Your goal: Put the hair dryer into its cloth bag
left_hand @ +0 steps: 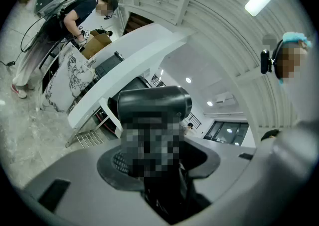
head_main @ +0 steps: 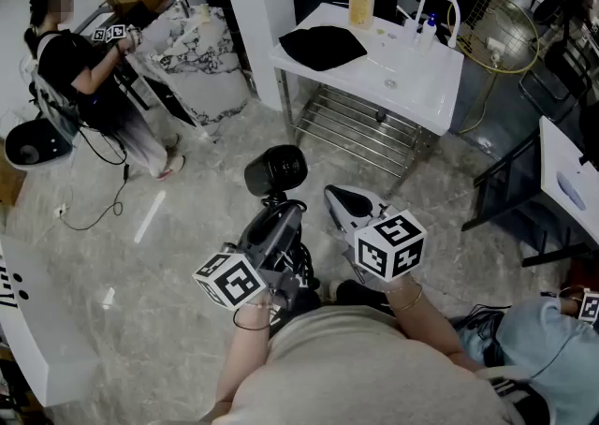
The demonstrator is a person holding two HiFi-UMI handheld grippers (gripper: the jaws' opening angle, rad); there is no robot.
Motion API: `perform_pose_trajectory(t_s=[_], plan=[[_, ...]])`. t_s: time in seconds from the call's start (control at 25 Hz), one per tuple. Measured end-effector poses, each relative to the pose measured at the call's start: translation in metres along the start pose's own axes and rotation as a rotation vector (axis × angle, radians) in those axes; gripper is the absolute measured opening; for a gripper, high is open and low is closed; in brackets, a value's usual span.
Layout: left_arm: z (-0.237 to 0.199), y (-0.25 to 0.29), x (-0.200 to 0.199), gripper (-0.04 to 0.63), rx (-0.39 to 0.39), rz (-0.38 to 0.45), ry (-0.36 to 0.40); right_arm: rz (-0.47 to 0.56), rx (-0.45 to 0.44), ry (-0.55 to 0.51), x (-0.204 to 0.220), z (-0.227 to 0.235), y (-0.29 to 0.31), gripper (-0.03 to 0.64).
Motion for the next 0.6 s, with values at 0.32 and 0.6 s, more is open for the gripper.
perform_pose_trajectory(t_s=[0.32, 0.6], plan=[[-0.01, -0.001, 0.001, 0.222, -0.005, -0.029, -0.006, -0.023, 0.025, -0.015, 0.006, 0.0, 0.004, -0.002], [-0.021, -0.002, -0.006, 0.222, 0.006, -0.055, -0.004, 0.016, 0.036, 0.017, 0.004, -0.006, 0.013, -0.002]])
Point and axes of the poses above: the fingertips, and each gripper's own axes: y forward along the fingers, z to its right, x out of its underside, the point moved 1 cm from there along -y, backward along the fingers, and after that the axes turned 4 degrees about y, right-handed, at the moved point
